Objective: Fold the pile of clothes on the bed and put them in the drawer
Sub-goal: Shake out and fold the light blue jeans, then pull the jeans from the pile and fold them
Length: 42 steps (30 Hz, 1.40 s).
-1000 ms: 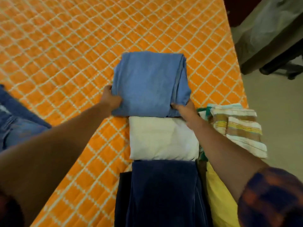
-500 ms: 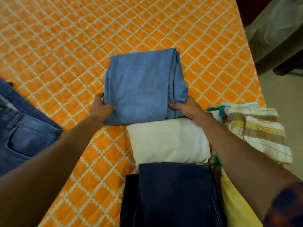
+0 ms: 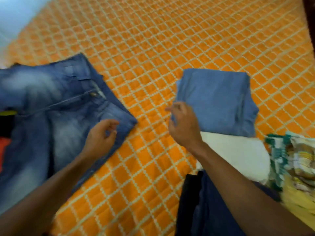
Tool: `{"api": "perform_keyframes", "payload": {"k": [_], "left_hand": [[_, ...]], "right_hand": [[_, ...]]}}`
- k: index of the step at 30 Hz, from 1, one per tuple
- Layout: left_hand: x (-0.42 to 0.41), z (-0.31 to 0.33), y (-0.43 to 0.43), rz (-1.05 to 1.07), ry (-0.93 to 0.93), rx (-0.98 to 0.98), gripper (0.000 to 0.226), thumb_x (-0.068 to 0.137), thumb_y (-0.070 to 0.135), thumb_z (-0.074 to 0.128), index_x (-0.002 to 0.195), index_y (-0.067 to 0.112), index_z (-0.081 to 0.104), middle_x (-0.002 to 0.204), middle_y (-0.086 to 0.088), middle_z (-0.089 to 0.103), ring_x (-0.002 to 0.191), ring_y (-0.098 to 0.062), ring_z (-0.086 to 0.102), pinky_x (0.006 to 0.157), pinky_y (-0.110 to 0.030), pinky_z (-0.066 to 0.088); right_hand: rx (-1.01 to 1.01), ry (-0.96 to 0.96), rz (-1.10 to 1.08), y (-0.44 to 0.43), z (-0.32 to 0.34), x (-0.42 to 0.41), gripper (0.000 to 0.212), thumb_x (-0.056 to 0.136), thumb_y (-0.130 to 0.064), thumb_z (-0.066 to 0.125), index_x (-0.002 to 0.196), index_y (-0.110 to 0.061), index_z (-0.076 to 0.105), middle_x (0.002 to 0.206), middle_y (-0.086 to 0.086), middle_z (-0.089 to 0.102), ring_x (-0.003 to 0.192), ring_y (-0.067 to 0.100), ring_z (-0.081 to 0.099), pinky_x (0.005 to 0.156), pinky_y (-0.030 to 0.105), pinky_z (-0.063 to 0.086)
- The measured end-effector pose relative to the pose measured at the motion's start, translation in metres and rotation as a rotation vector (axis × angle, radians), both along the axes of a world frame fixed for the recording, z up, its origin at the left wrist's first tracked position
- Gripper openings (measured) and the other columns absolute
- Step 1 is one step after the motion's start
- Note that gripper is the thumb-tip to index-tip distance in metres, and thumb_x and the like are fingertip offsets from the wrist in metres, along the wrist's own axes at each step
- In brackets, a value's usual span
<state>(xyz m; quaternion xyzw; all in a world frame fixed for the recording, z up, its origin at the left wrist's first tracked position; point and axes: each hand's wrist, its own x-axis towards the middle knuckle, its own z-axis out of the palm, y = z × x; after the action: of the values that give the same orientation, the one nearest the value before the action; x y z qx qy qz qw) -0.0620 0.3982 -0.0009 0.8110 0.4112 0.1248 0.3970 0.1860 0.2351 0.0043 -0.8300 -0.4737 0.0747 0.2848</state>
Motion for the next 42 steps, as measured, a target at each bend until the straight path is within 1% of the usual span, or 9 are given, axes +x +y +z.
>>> {"api": "perform_keyframes", "payload": {"k": [3, 6, 11, 15, 18, 24, 31, 37, 42], "left_hand": [[-0.102, 0.009, 0.033, 0.063, 0.143, 0.122, 0.036, 0.077, 0.027, 0.058, 0.112, 0.032, 0.067, 0.103, -0.006, 0.066, 0.099, -0.031, 0.064, 0.088, -0.044, 0.049], [-0.204, 0.010, 0.071, 0.251, 0.329, 0.122, 0.061, 0.067, 0.038, 0.059, 0.117, 0.004, 0.068, 0.110, -0.018, 0.068, 0.103, -0.042, 0.064, 0.092, -0.052, 0.049], [-0.280, -0.020, 0.086, 0.100, 0.548, 0.011, 0.086, 0.061, 0.056, 0.056, 0.138, 0.018, 0.054, 0.128, -0.010, 0.050, 0.112, -0.037, 0.057, 0.089, -0.052, 0.053], [-0.262, -0.023, 0.097, 0.132, 0.561, -0.043, 0.073, 0.066, 0.032, 0.079, 0.132, 0.022, 0.051, 0.127, -0.006, 0.044, 0.116, -0.034, 0.046, 0.092, -0.051, 0.048], [-0.254, -0.027, 0.120, 0.150, 0.500, -0.083, 0.052, 0.062, 0.023, 0.075, 0.111, 0.015, 0.057, 0.106, -0.008, 0.047, 0.102, -0.034, 0.052, 0.086, -0.043, 0.045], [-0.222, -0.009, 0.127, 0.086, 0.093, 0.039, 0.040, 0.076, 0.023, 0.062, 0.114, 0.013, 0.059, 0.097, -0.002, 0.053, 0.079, -0.020, 0.055, 0.074, -0.040, 0.050], [-0.163, 0.043, 0.081, 0.147, -0.182, -0.595, 0.062, 0.080, 0.062, 0.072, 0.131, 0.035, 0.048, 0.106, 0.001, 0.063, 0.086, 0.000, 0.064, 0.072, -0.020, 0.049], [-0.150, 0.061, 0.053, 0.258, 0.009, -0.564, 0.059, 0.073, 0.051, 0.070, 0.125, 0.034, 0.050, 0.110, 0.007, 0.066, 0.098, -0.013, 0.066, 0.090, -0.042, 0.055], [-0.166, 0.080, 0.005, 0.064, 0.276, -0.129, 0.053, 0.090, 0.018, 0.052, 0.140, 0.030, 0.039, 0.103, -0.007, 0.061, 0.091, -0.029, 0.060, 0.076, -0.042, 0.048]], "right_hand": [[-0.101, 0.247, 0.340, 0.057, -0.002, -0.080, 0.041, 0.076, -0.016, 0.064, 0.116, -0.017, 0.070, 0.114, 0.008, 0.064, 0.108, 0.031, 0.060, 0.093, 0.045, 0.049], [-0.309, 0.158, 0.429, 0.116, -0.010, -0.158, 0.054, 0.079, -0.028, 0.068, 0.133, -0.024, 0.061, 0.127, 0.007, 0.058, 0.119, 0.033, 0.055, 0.094, 0.048, 0.050], [-0.574, 0.165, 0.044, 0.176, -0.043, -0.186, 0.086, 0.084, -0.060, 0.068, 0.155, -0.030, 0.030, 0.161, 0.017, 0.025, 0.149, 0.042, 0.022, 0.117, 0.057, 0.030], [-0.661, 0.168, -0.153, 0.189, -0.045, -0.166, 0.118, 0.068, -0.088, 0.063, 0.160, -0.034, 0.012, 0.166, 0.015, 0.015, 0.150, 0.041, 0.018, 0.117, 0.059, 0.020], [-0.667, 0.284, -0.238, 0.197, -0.040, -0.143, 0.115, 0.070, -0.072, 0.078, 0.158, -0.030, 0.016, 0.151, 0.016, 0.046, 0.132, 0.041, 0.049, 0.104, 0.056, 0.041], [-0.402, 0.427, -0.185, 0.193, -0.013, -0.162, 0.035, 0.081, -0.034, 0.081, 0.110, -0.024, 0.064, 0.104, 0.001, 0.070, 0.094, 0.028, 0.066, 0.077, 0.039, 0.053], [-0.115, 0.534, -0.188, 0.169, 0.040, -0.264, 0.053, 0.082, -0.034, 0.077, 0.132, -0.030, 0.058, 0.114, -0.008, 0.070, 0.100, 0.016, 0.066, 0.083, 0.038, 0.055], [0.041, 1.071, -0.081, 0.117, 0.046, -0.347, 0.053, 0.090, -0.005, 0.069, 0.133, -0.031, 0.055, 0.114, -0.012, 0.071, 0.104, 0.011, 0.070, 0.086, 0.044, 0.060], [0.008, 1.366, -0.066, 0.054, 0.064, -0.333, 0.032, 0.080, -0.013, 0.061, 0.111, -0.019, 0.066, 0.096, 0.002, 0.075, 0.087, 0.020, 0.069, 0.067, 0.025, 0.051]]}}
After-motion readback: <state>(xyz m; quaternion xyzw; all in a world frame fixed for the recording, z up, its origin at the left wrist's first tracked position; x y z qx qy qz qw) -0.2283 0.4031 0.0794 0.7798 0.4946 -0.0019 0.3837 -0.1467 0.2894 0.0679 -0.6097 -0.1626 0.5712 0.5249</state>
